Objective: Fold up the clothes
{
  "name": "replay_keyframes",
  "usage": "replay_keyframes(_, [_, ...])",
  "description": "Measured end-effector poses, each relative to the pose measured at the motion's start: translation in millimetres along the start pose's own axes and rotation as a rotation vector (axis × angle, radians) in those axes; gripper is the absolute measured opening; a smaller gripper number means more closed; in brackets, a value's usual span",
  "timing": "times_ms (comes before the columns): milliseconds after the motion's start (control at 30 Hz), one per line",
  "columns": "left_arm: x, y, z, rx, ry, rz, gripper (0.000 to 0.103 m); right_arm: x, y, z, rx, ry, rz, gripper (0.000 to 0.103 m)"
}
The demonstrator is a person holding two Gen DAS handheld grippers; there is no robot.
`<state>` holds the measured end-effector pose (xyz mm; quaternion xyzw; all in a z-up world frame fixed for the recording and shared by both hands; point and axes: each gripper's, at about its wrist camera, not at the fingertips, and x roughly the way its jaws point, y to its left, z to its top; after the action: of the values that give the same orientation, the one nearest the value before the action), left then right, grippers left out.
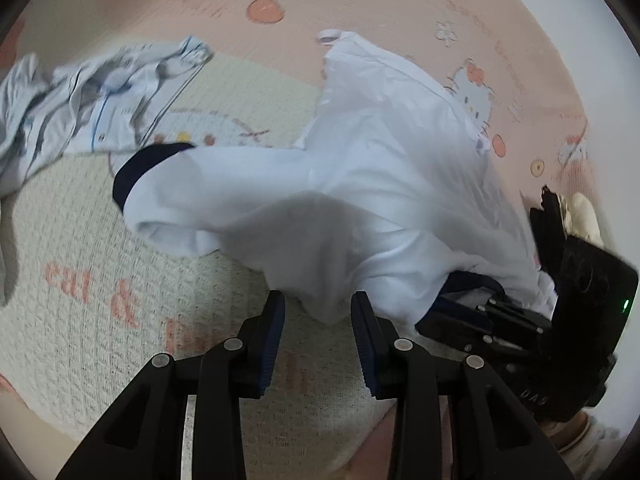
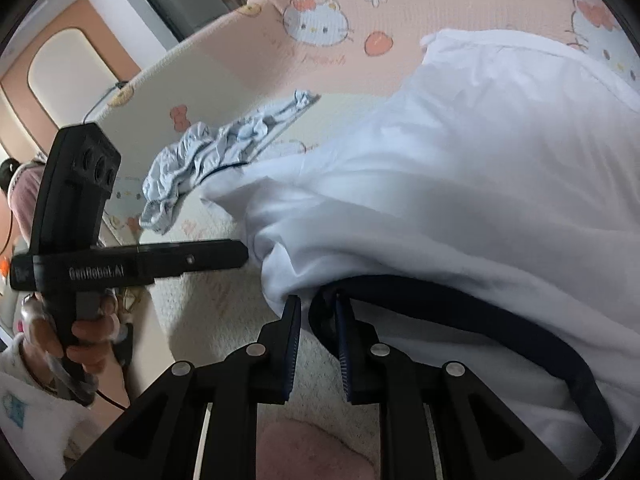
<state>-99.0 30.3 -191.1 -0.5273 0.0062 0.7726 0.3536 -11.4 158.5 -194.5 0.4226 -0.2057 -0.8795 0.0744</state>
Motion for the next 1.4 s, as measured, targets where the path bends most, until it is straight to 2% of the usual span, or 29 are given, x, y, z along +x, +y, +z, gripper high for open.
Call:
replay_keyframes(33, [1, -5, -1, 0.031, -0.01, 0.023, 0.031, -1, 1, 0, -0.009, -0.008, -0.011, 0.02])
replay_keyframes(100, [5, -12, -1, 0.093, -0.022, 0.069, 0.031, -2, 2, -1, -0.031, -0.016, -0.021, 0.038])
replay_keyframes(133, [8, -14, -1, 0.123, -0.023, 0.084, 0.031, -2, 4, -2, -0.042, -0.016, -0.014, 0.041])
replay_keyframes(267, [19, -22, -3, 0.196, -0.027, 0.11, 0.031, 2, 4, -5, -0.039, -0.006, -0.014, 0.042])
replay_keyframes(400, [23, -18, -1, 0.189, -0.066, 0.113, 0.03, 5, 0, -6, -0.037, -0.018, -0.011, 0.042])
replay_keyframes(433, [23, -18, -1, 0.196, -0.073, 0.116, 0.027, 6, 0, -5, -0.032, -0.02, -0.009, 0.042])
replay_keyframes(467, [24, -19, 0, 0.21, -0.08, 0.119, 0.017, 7, 0, -3, -0.028, -0.023, -0.006, 0.042])
replay_keyframes(500, [24, -21, 1, 0.224, -0.087, 0.122, 0.013, 8, -1, -2, -0.024, -0.026, -0.003, 0.042])
replay_keyframes(567, [21, -23, 1, 0.256, -0.106, 0.13, 0.01, 9, -1, 0, -0.018, -0.036, 0.011, 0.042])
replay_keyframes(633, [15, -21, -1, 0.273, -0.127, 0.14, 0.009, 10, -2, 2, -0.01, -0.046, 0.027, 0.04])
replay_keyframes(700, [8, -11, -3, 0.264, -0.129, 0.128, 0.009, 11, -2, 3, 0.003, -0.034, 0.066, 0.015])
replay_keyframes(800, [4, 0, -6, 0.242, -0.118, 0.106, 0.007, 9, 3, 0, -0.016, -0.008, 0.093, 0.009])
replay_keyframes(900, [0, 7, -12, 0.229, -0.101, 0.093, 0.007, 5, 8, -6, -0.034, 0.022, 0.114, 0.009])
replay_keyframes(1100, [-6, 7, -24, 0.248, -0.073, 0.113, 0.007, -1, 12, -17, -0.027, 0.05, 0.144, 0.009])
replay_keyframes(1300, [-6, 14, -33, 0.236, -0.043, 0.124, 0.007, 6, 21, -29, -0.06, 0.081, 0.135, 0.009])
replay_keyframes(1400, [-11, 17, -33, 0.209, -0.054, 0.089, 0.007, 4, 21, -33, -0.048, 0.063, 0.109, 0.01])
